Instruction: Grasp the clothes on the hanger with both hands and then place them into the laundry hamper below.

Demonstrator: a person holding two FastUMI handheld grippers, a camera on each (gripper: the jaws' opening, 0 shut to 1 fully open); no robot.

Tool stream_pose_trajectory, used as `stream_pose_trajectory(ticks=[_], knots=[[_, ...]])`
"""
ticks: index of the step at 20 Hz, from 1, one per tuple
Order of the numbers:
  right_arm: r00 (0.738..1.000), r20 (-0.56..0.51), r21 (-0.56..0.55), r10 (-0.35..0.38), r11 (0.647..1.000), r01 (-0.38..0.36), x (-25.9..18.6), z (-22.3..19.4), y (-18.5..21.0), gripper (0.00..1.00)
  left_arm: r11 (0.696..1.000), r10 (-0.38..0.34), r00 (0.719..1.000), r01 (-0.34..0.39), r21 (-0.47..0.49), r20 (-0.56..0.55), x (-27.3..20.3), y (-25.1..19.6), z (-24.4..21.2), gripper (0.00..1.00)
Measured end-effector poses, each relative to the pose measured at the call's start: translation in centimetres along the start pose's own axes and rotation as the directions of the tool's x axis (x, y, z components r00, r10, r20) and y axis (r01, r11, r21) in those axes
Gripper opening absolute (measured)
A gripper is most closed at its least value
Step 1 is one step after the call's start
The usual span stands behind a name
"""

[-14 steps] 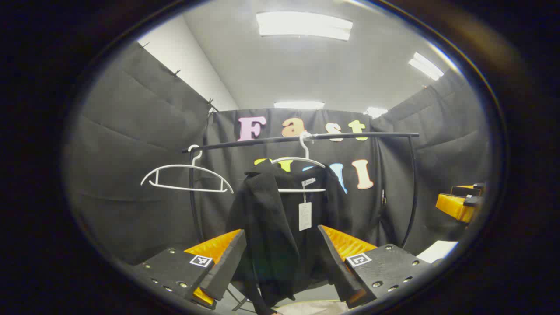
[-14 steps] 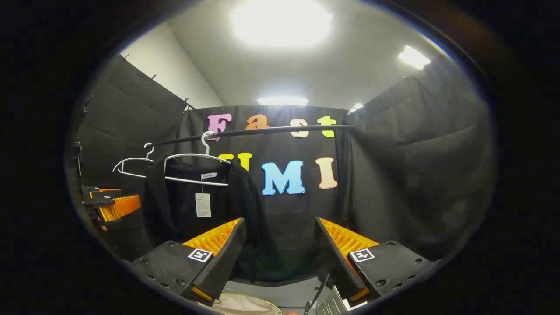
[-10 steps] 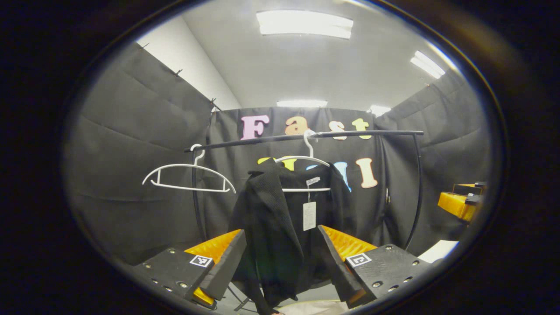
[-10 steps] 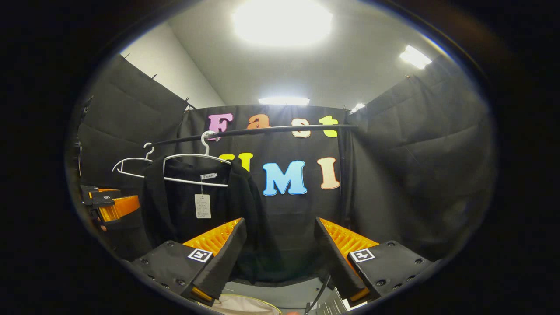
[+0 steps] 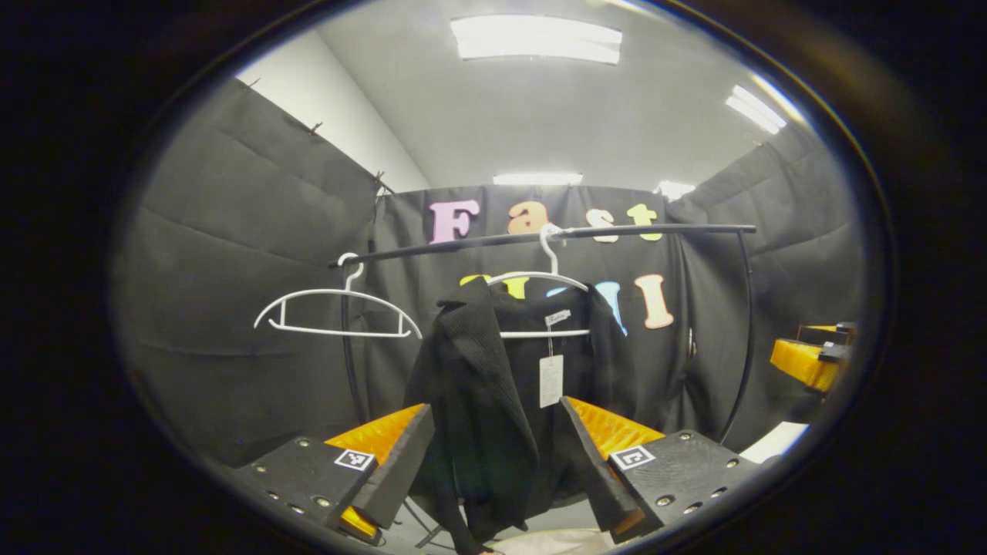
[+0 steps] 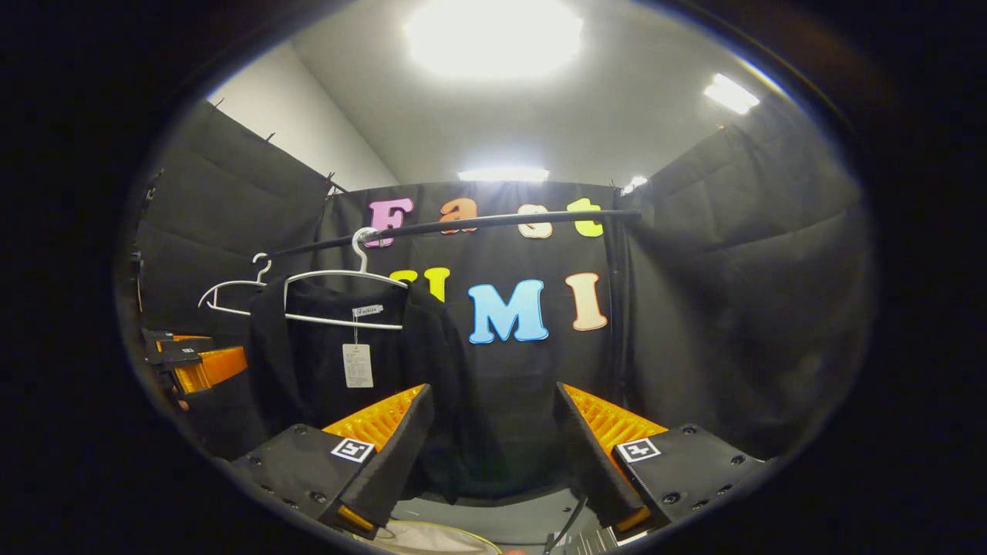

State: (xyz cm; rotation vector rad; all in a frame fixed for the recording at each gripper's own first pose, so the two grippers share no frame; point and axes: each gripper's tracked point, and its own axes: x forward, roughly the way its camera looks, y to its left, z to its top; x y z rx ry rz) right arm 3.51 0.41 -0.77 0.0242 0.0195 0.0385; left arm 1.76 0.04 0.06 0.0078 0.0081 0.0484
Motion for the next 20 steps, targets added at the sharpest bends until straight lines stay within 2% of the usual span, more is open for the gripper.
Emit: stream_pose_trajectory(ticks=[8,12,13,15,18,20], knots=[[0.998,0.007,-0.010,0.066,0.998,-0.066,0.7,-0.3,1.0,0.96,1.000,0.013,1.000,-0.013,-0.004,0.002,-0.3,-0.9,-0.1,0.94],[1.000,-0.024,0.035,0.004,0.999,-0.003,0.7,-0.8,0.8,0.99,0.999,-0.028,1.000,0.028,0.018,0.009,0.5,0.2,-0.2,0.94],[1.000,-0.007,0.050,-0.003,0.999,0.004,0.6,-0.4,1.2,0.96,0.999,-0.032,0.999,0.031,0.017,0.011,0.8,1.0,-0.3,0.94],[1.000,0.004,0.030,-0.025,0.999,0.025,0.2,-0.7,1.3,0.98,1.000,-0.030,0.999,0.030,0.008,0.014,1.0,2.4,-0.6,0.94],[1.000,-0.030,-0.008,0.004,1.000,-0.004,-0.5,-2.1,2.1,0.98,1.000,0.008,0.999,-0.008,0.003,-0.045,0.8,3.9,-2.3,0.94],[0.999,-0.041,-0.023,-0.013,1.000,0.013,-0.6,-2.7,1.4,0.98,1.000,0.008,0.999,-0.008,-0.002,-0.043,0.7,3.7,-2.2,0.94]])
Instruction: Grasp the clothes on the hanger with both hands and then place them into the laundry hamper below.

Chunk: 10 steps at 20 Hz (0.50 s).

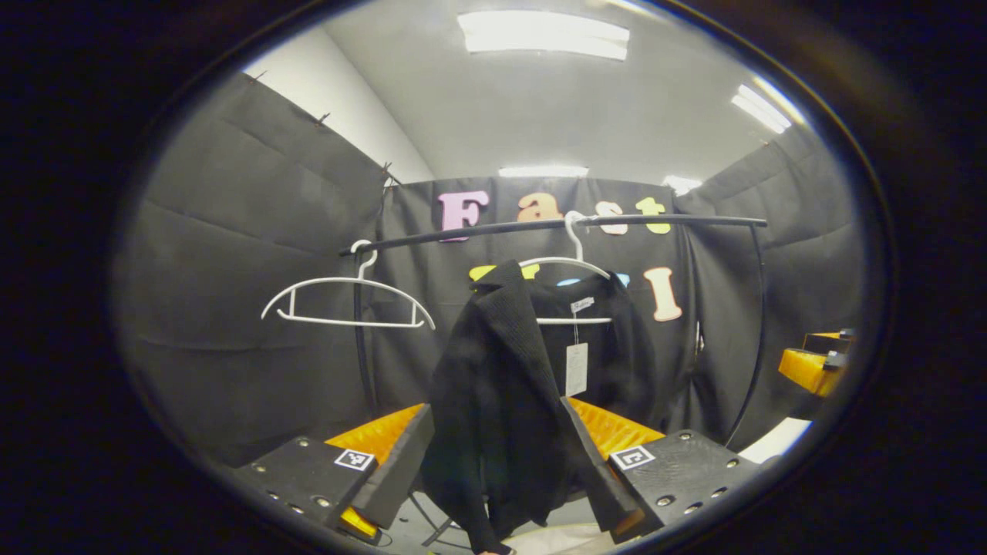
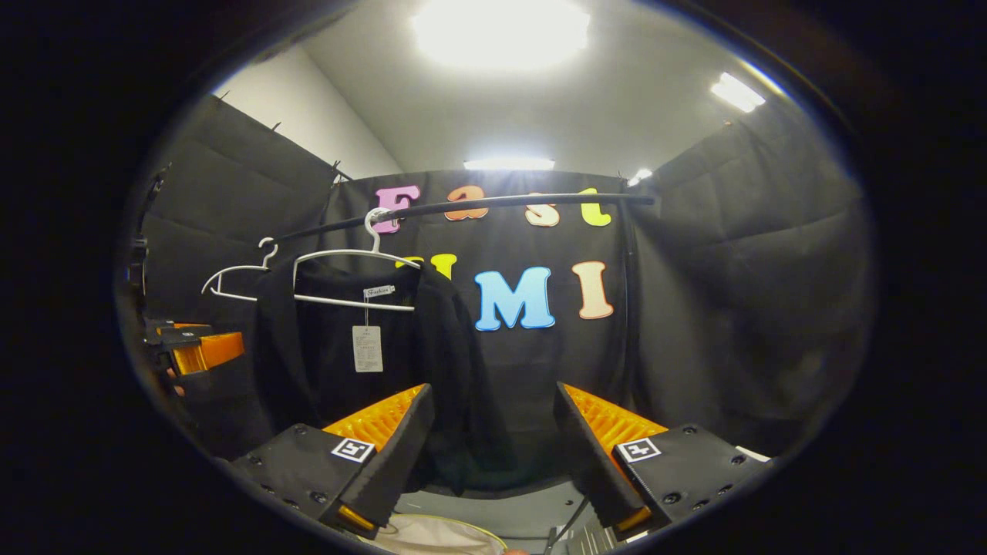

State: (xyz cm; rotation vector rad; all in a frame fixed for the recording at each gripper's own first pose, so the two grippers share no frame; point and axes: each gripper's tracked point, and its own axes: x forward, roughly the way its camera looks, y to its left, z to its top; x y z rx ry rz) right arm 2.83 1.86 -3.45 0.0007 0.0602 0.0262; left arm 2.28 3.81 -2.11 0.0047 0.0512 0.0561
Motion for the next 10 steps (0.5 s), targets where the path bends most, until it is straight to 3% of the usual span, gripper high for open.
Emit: stream_pose_trajectory(ticks=[4,10], knots=[[1.000,-0.002,0.055,-0.017,0.998,0.017,0.1,0.0,0.3,0.96,0.999,-0.021,1.000,0.021,0.030,0.000,-0.1,-0.5,0.0,0.94],[1.000,0.027,0.033,-0.013,0.999,0.012,2.8,1.9,1.9,0.98,0.999,-0.044,0.999,0.044,0.021,0.028,1.0,-0.2,0.8,0.94]])
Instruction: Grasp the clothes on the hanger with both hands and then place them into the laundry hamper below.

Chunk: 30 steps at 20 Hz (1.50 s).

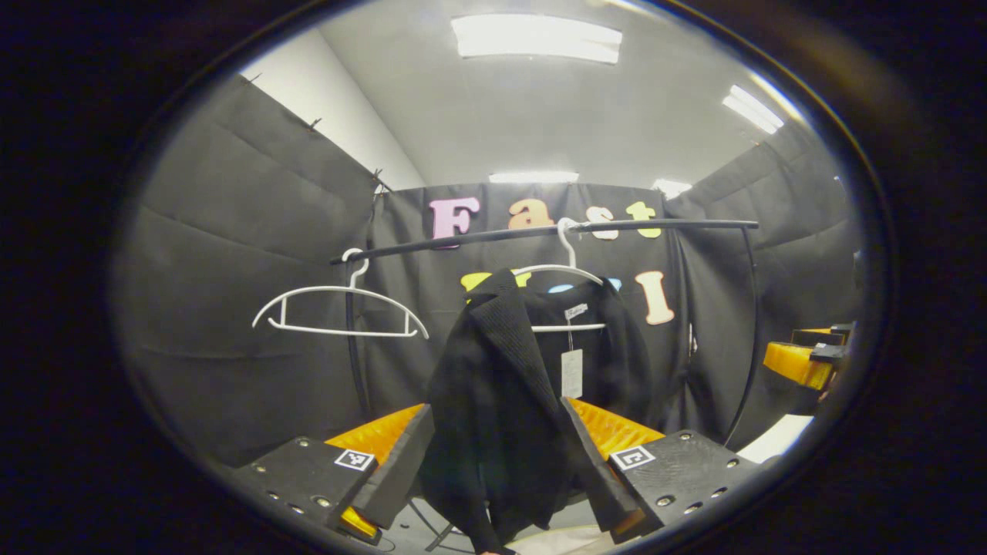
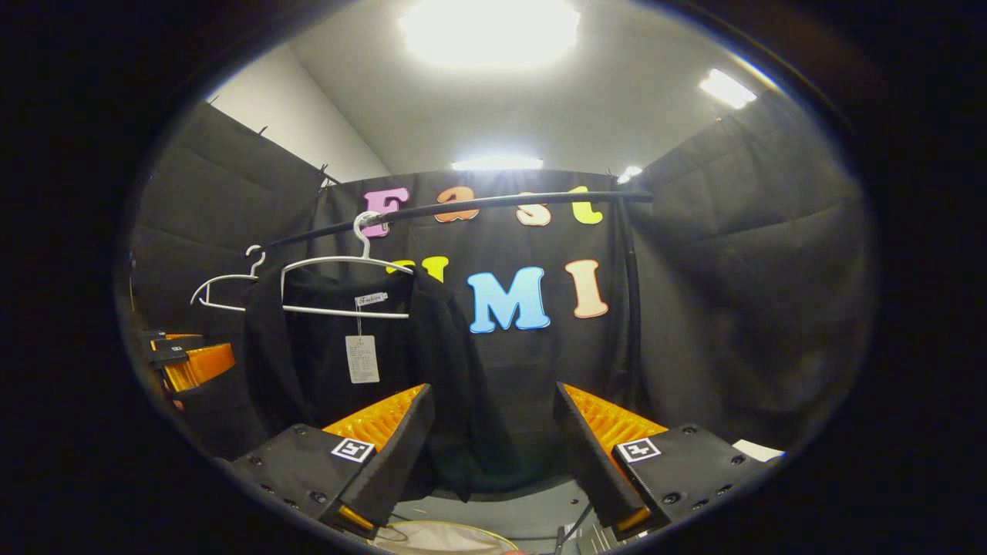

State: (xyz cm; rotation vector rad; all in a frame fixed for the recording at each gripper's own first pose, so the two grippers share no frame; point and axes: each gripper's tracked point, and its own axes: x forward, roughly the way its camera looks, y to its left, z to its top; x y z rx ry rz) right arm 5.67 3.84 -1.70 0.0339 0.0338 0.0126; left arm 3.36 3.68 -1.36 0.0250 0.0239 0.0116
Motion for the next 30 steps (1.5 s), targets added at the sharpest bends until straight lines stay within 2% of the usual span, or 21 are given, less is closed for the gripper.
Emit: stream_pose_trajectory(ticks=[6,10,14,16,21,27,30], knots=[[0.995,0.015,-0.009,0.102,0.995,-0.102,6.0,0.4,2.9,0.96,1.000,0.028,1.000,-0.028,-0.008,-0.006,3.4,-1.5,0.3,0.94],[0.979,0.010,0.031,0.203,0.979,-0.203,11.2,0.3,4.9,0.98,0.995,0.099,0.995,-0.099,0.013,-0.015,6.4,-2.6,0.5,0.94],[0.963,-0.001,0.034,0.269,0.963,-0.269,15.8,-0.1,6.0,0.98,0.985,0.173,0.984,-0.172,0.033,-0.041,9.2,-3.3,-0.1,0.94],[0.958,-0.010,0.047,0.286,0.957,-0.285,18.0,-0.5,6.5,0.96,0.978,0.206,0.977,-0.205,0.036,-0.055,10.6,-3.4,-0.4,0.94],[0.952,-0.025,0.085,0.306,0.949,-0.303,22.8,-1.3,7.5,0.98,0.960,0.280,0.957,-0.277,0.048,-0.074,12.7,-2.9,-1.2,0.94],[0.935,-0.062,0.105,0.348,0.934,-0.341,25.5,-2.7,10.0,0.98,0.941,0.339,0.938,-0.336,0.049,-0.072,14.2,-1.9,-1.4,0.94],[0.941,-0.062,0.082,0.331,0.942,-0.326,26.6,-3.2,10.5,0.98,0.935,0.352,0.933,-0.348,0.069,-0.071,14.6,-1.8,-1.4,0.94]])
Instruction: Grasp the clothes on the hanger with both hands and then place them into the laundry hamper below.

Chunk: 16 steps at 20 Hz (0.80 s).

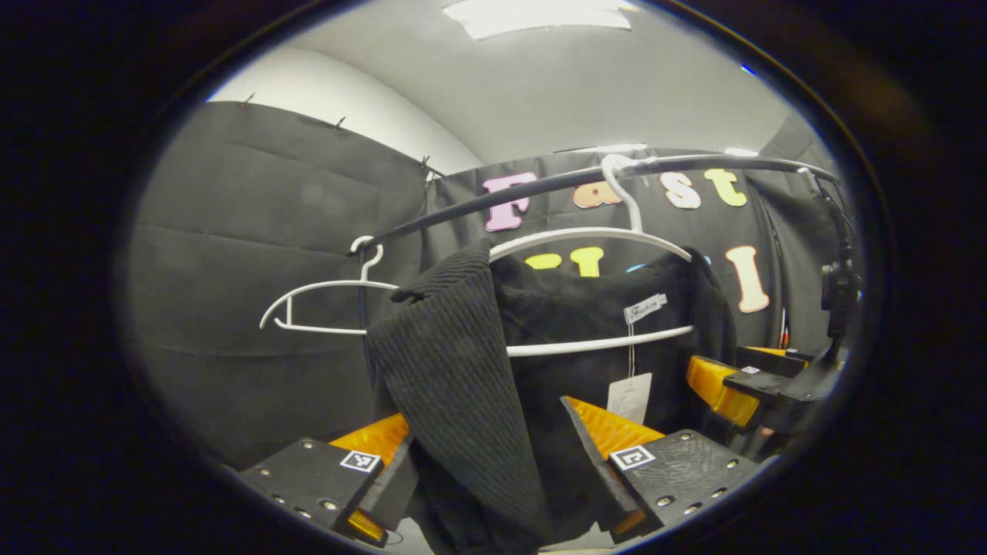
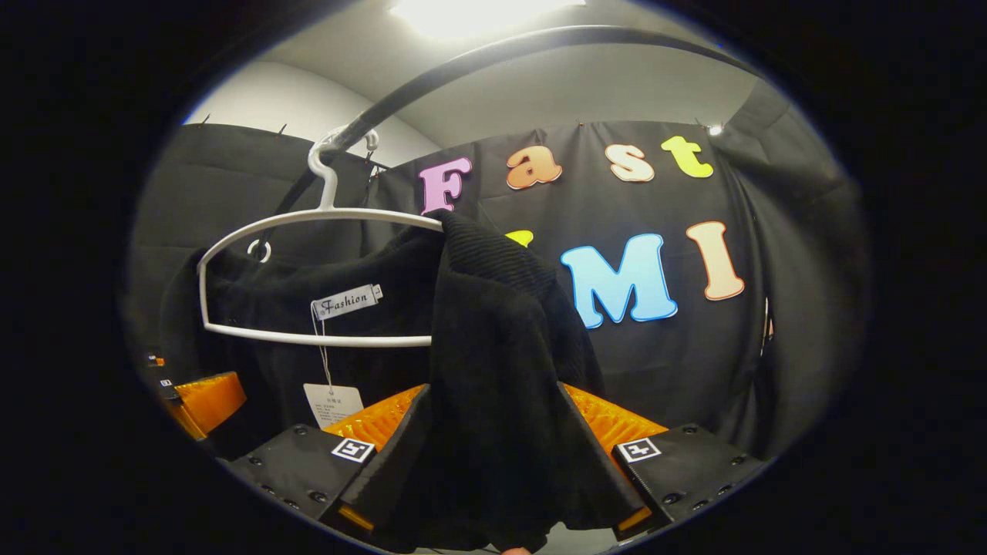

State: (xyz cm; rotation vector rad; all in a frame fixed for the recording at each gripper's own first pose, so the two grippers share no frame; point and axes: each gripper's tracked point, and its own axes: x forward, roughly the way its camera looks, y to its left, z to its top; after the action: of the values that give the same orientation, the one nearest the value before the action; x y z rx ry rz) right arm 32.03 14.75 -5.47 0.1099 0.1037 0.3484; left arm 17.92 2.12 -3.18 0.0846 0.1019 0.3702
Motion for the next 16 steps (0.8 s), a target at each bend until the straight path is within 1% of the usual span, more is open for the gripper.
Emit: stream_pose_trajectory(ticks=[2,3,5,6,7,8,9,10,11,12,13,14,15,16], knots=[[0.999,-0.008,-0.012,-0.046,0.999,0.046,0.9,-0.4,-0.7,0.98,1.000,0.014,1.000,-0.014,0.015,0.003,0.4,0.2,-0.1,0.94],[0.998,-0.016,-0.013,-0.064,0.998,0.064,1.2,-0.7,-0.9,0.98,0.999,0.038,0.999,-0.038,0.020,0.016,0.3,0.6,0.3,0.94],[0.996,-0.039,-0.005,-0.086,0.996,0.085,1.9,-1.4,-1.0,0.98,0.999,0.045,0.999,-0.045,0.014,0.017,0.5,0.7,0.1,0.68],[0.995,-0.048,-0.001,-0.086,0.996,0.086,2.1,-1.8,-1.0,0.98,0.999,0.039,0.999,-0.039,0.020,0.010,0.7,0.7,-0.2,0.69],[0.995,-0.054,-0.002,-0.088,0.996,0.088,2.1,-1.8,-1.0,0.77,0.997,0.072,0.997,-0.072,0.040,0.014,0.5,1.4,0.0,0.69],[0.994,-0.055,-0.014,-0.097,0.995,0.097,2.0,-1.8,-1.3,0.56,0.996,0.074,0.997,-0.074,0.046,0.012,0.7,1.9,0.0,0.57],[0.993,-0.049,-0.034,-0.105,0.994,0.104,1.8,-1.5,-1.7,0.36,0.998,0.054,0.999,-0.054,0.042,0.009,0.6,1.5,-0.1,0.45],[0.990,-0.032,-0.056,-0.136,0.989,0.134,1.3,-1.1,-2.2,0.29,0.999,0.035,0.999,-0.036,0.038,0.012,0.5,1.4,-0.1,0.34],[0.990,-0.023,-0.073,-0.136,0.988,0.134,1.1,-0.7,-2.4,0.09,0.999,0.032,0.999,-0.032,0.036,0.013,0.5,1.8,0.1,0.34],[0.992,-0.019,-0.084,-0.127,0.989,0.125,0.8,-0.6,-2.0,0.13,0.999,0.033,0.999,-0.034,0.037,0.015,1.2,2.2,-0.3,0.20],[0.987,0.008,-0.104,-0.164,0.981,0.164,0.5,0.1,-2.6,0.13,0.998,0.049,0.999,-0.050,0.035,0.023,0.2,3.0,0.1,0.12],[0.981,0.039,-0.111,-0.189,0.975,0.192,-0.2,1.0,-3.4,0.02,0.999,0.033,0.999,-0.033,0.043,0.020,0.4,2.8,0.3,0.05],[0.975,0.067,-0.109,-0.210,0.970,0.216,0.2,2.0,-4.3,0.00,0.998,0.024,1.000,-0.024,0.051,0.015,0.0,2.6,0.4,0.03],[0.968,0.089,-0.099,-0.233,0.965,0.241,0.0,2.7,-5.0,0.02,0.999,0.018,1.000,-0.019,0.051,0.018,-0.1,2.5,0.7,0.03]])
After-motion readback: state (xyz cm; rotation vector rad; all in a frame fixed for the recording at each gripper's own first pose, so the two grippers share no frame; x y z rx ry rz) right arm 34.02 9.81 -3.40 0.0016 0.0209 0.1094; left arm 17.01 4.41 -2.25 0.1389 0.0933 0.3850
